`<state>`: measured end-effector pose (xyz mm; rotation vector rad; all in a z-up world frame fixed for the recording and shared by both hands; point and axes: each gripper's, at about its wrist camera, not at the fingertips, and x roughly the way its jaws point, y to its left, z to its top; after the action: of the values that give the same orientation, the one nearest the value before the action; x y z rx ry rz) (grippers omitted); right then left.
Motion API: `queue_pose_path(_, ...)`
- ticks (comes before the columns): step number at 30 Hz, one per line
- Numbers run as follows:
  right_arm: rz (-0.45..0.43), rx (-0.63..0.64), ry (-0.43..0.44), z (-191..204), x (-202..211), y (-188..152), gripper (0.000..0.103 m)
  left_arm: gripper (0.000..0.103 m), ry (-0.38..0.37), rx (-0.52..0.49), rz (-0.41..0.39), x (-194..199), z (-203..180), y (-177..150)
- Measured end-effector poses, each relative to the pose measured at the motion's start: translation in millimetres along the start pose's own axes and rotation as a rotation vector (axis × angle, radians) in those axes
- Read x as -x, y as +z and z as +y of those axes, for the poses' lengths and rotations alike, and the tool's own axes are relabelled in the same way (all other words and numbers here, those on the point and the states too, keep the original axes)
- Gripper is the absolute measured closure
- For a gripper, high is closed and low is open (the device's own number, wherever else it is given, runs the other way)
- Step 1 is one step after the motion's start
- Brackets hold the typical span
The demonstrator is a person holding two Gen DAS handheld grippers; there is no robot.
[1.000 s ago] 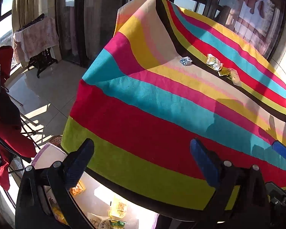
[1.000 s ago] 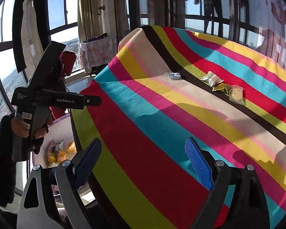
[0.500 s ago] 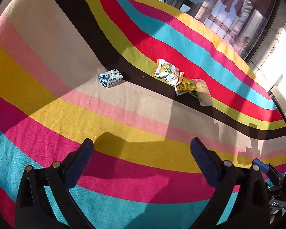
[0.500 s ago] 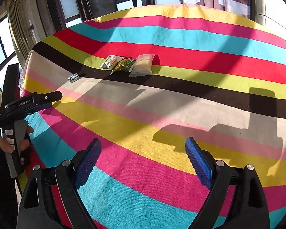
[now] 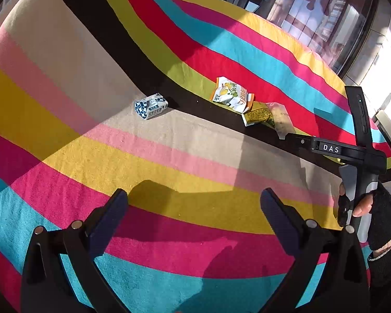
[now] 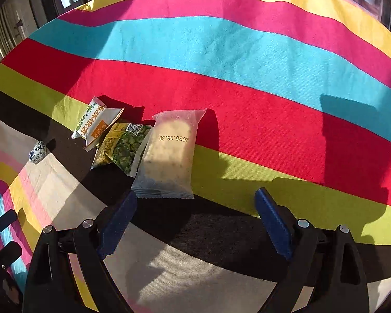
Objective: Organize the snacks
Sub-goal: 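Grasp the clear bread pack with the right tool while the left tool grasps the white-blue packet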
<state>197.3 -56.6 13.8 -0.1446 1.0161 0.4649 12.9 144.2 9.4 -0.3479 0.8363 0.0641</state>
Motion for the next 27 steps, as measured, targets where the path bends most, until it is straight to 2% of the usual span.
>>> queue_pose_path(2,0.002,-0.009,-0.013,10,-9,12,0.014,0.002,0.000,0.000,0.000,0,0,0)
queue_pose_path(5,-0.013,0.020,-0.104,23,-21,22,0.012,0.002,-0.001,0.001,0.000,0,-1,0)
queue_pose_path(7,0.000,0.002,-0.092,22,-21,22,0.017,0.002,-0.007,0.002,-0.002,0,0,0)
queue_pose_path(8,-0.006,0.002,-0.078,22,-16,19,0.024,0.002,-0.011,0.005,-0.003,0,0,0)
queue_pose_path(9,-0.019,0.027,-0.068,23,-9,13,0.049,0.002,-0.015,0.008,-0.005,1,1,-1)
queue_pose_path(10,-0.022,0.048,-0.056,23,-2,5,0.064,0.002,-0.018,0.010,-0.006,1,1,-1)
queue_pose_path(13,-0.033,0.096,0.002,17,28,-36,0.066,0.002,-0.008,0.003,-0.002,0,0,0)
queue_pose_path(19,-0.075,0.155,0.040,0,91,-135,0.066,0.002,0.073,-0.064,0.033,-8,-12,1)
queue_pose_path(23,-0.085,0.110,0.052,-19,110,-160,0.066,0.002,0.134,-0.115,0.061,-15,-19,1)
queue_pose_path(27,-0.098,0.082,0.054,-21,106,-154,0.066,0.002,0.203,-0.221,0.119,-26,-29,-1)
